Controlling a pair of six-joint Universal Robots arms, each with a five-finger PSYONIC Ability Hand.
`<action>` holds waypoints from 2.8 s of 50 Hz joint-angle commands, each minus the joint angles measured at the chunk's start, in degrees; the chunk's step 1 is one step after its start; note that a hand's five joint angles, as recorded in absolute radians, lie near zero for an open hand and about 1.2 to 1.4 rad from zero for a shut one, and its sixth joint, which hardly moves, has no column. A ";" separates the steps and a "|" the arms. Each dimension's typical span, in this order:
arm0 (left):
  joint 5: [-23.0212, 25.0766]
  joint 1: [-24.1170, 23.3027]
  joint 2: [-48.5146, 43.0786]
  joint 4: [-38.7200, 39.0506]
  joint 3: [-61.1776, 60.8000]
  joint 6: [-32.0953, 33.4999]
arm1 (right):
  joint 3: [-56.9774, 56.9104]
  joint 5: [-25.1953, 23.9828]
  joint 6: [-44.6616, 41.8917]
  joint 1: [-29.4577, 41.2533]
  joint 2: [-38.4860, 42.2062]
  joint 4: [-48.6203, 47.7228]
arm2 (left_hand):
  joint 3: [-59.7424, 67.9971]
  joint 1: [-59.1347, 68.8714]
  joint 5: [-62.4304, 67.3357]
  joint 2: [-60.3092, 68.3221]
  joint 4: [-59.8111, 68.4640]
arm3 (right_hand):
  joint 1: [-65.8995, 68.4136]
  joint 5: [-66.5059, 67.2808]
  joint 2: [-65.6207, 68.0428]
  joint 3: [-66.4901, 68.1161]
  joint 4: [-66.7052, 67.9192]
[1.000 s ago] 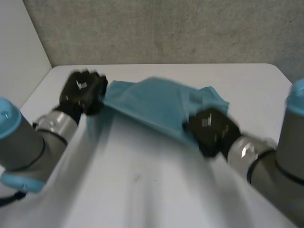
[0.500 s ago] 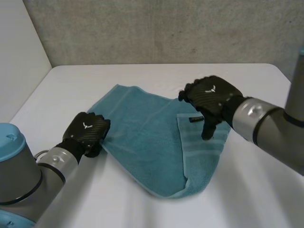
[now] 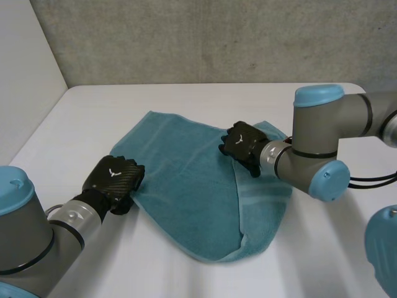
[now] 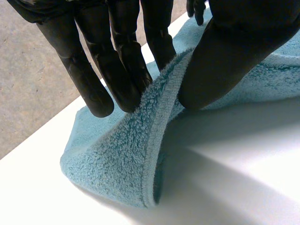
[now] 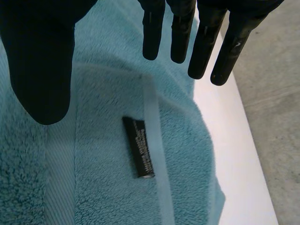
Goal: Fold the laundry
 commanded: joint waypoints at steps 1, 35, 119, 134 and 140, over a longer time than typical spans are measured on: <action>0.00 0.01 0.00 0.00 0.01 0.00 | -2.26 0.44 -2.89 -0.01 2.96 -0.04 | 8.41 11.28 11.92 8.07 8.28 | 10.97 7.62 7.98 7.54 7.42; -0.62 3.70 2.64 -0.27 1.59 -0.18 | 21.60 12.13 21.46 -15.11 -29.54 1.09 | 6.23 9.09 9.73 5.88 6.09 | 59.86 56.51 56.87 56.43 56.31; -0.88 5.11 -10.63 2.37 5.72 0.18 | 61.81 1.50 38.85 -30.16 -43.36 -33.35 | -31.29 -28.42 -27.78 -31.63 -31.42 | 59.86 56.51 56.87 56.43 56.31; -4.75 7.57 -13.01 5.44 8.53 1.49 | 61.98 1.32 38.41 -30.16 -43.45 -31.51 | 11.75 14.61 15.26 11.41 11.61 | 59.86 56.51 56.87 56.43 56.31; -4.92 7.66 -13.45 8.26 9.24 1.58 | 62.16 1.06 38.06 -29.81 -43.45 -30.72 | -19.09 -16.23 -15.58 -19.43 -19.23 | 59.86 56.51 56.87 56.43 56.31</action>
